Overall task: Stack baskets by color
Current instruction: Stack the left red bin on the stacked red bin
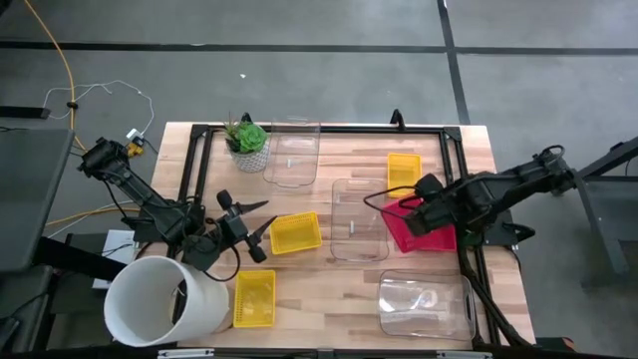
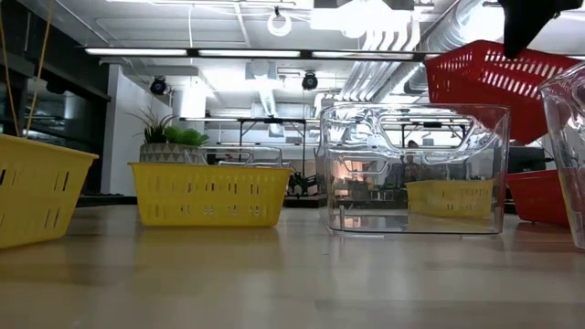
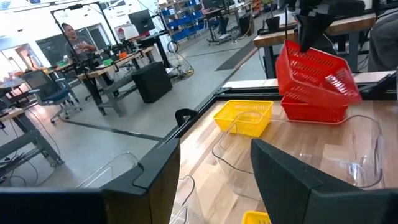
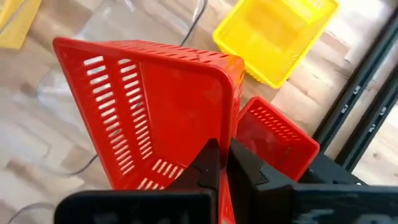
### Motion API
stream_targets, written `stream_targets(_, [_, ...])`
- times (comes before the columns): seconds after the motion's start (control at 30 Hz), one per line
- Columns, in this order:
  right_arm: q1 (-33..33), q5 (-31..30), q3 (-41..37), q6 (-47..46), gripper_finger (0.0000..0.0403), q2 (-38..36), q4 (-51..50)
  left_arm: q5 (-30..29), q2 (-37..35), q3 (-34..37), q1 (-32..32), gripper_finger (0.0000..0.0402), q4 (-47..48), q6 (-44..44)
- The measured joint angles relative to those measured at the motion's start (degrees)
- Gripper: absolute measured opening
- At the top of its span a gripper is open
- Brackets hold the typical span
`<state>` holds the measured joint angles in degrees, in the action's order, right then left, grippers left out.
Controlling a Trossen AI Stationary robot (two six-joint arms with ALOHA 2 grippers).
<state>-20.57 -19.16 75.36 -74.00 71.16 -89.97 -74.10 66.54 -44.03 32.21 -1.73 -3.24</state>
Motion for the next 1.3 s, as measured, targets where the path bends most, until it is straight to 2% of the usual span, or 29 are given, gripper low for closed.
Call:
stream_targets(0.13, [2.14,0.34,4.21,6.0,0.0,-0.02,-0.03,0.01,0.0,0.0,0.02,0.0184,-0.78,0.45])
stream_targets(0.2, [3.92,3.68,6.67,8.87,0.0,-0.04,0.0,0.01,0.0,0.0,0.02,0.0184,-1.12,0.43])
stream_targets(0.3, [7.2,12.72,9.01,10.62,0.0,-0.02,0.02,0.01,0.0,0.0,0.0,0.0184,-1.14,0.45])
stream_targets(0.43, [9.7,28.07,8.05,8.71,0.0,0.13,0.12,0.03,0.02,0.0,0.0,0.0184,-1.16,0.45])
stream_targets(0.57, [7.22,39.57,2.32,1.41,0.0,-0.06,0.02,0.66,0.04,0.0,0.02,0.0184,-1.14,0.44])
stream_targets(0.7, [3.1,45.97,-5.32,-4.2,0.0,-0.8,-0.05,1.82,0.04,0.0,0.02,0.0184,-1.14,0.45])
stream_targets(0.8, [1.33,44.88,-10.08,-8.0,0.0,-2.23,-0.13,1.91,0.04,0.0,0.02,0.0184,-1.32,1.1])
stream_targets(1.0, [1.33,31.05,-12.81,-12.99,0.0,-6.16,-0.07,2.03,0.04,0.0,-0.87,0.0184,-4.64,5.43])
stream_targets(1.3, [7.4,17.27,-14.62,-17.68,0.0,-15.58,-0.09,7.4,0.04,0.0,-3.85,0.0184,-4.59,5.53])
